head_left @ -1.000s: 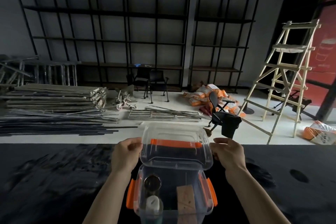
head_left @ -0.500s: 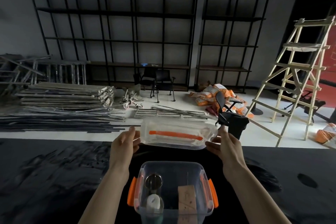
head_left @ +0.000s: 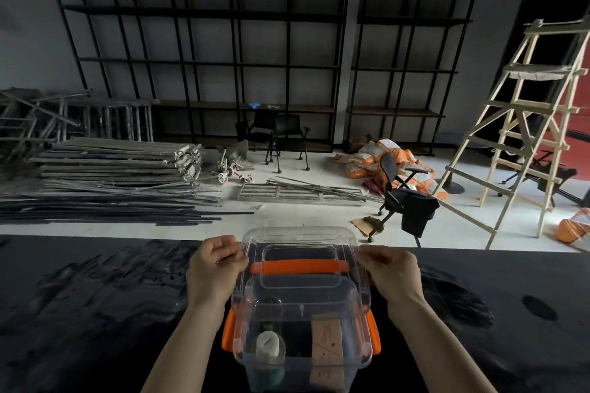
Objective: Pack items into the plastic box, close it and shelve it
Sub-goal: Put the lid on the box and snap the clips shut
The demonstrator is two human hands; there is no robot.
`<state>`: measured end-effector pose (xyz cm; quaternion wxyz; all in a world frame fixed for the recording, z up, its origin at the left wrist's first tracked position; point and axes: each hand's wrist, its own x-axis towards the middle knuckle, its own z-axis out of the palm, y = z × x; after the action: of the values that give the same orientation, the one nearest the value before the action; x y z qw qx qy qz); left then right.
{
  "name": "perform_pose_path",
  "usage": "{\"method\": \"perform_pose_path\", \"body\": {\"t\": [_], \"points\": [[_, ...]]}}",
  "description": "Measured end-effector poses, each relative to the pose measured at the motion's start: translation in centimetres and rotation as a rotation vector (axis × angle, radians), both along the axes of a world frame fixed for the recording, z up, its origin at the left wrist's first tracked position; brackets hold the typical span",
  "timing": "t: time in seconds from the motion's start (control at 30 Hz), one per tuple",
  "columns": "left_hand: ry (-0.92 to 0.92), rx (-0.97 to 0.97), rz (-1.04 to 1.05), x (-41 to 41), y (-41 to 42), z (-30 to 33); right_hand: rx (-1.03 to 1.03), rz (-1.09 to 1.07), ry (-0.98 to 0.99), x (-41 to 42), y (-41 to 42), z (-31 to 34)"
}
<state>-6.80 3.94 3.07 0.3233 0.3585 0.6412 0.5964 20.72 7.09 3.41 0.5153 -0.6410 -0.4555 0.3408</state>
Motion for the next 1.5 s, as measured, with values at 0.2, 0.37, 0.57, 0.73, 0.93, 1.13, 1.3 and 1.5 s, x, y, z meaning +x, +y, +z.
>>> {"method": "perform_pose_path", "body": {"t": [0.2,0.37,0.57,0.73,0.93,1.13,1.3,1.5], "points": [[0.224,-0.071,-0.011,0.2,-0.2,-1.7,-0.023,-0.032,-0.438,-1.0,-1.2,-1.4],[0.414,-0.118,-0.043,0.5,-0.7,-3.4,-0.127,-0.019,-0.557,-1.3,-2.4,-2.8],[0.550,-0.121,-0.060,0.7,-1.8,-4.9,-0.192,-0.047,-0.584,-1.4,-3.4,-3.4],[0.604,-0.100,-0.058,0.2,-2.3,-5.9,-0.180,-0.029,-0.590,-0.9,-4.0,-4.6],[0.593,-0.080,-0.031,0.5,-1.4,-7.5,-0.332,0.034,-0.376,-0.5,-2.5,-6.4],[0.513,-0.335,-0.017,1.3,1.1,-7.0,-0.400,0.014,-0.244,-1.0,0.1,-5.5],[0.378,-0.524,-0.039,1.4,2.7,-5.9,-0.381,-0.043,-0.201,-1.7,1.1,-5.3],[0.438,-0.447,0.037,2.0,2.5,-6.3,-0.244,-0.120,-0.170,-2.2,0.6,-5.5]]}}
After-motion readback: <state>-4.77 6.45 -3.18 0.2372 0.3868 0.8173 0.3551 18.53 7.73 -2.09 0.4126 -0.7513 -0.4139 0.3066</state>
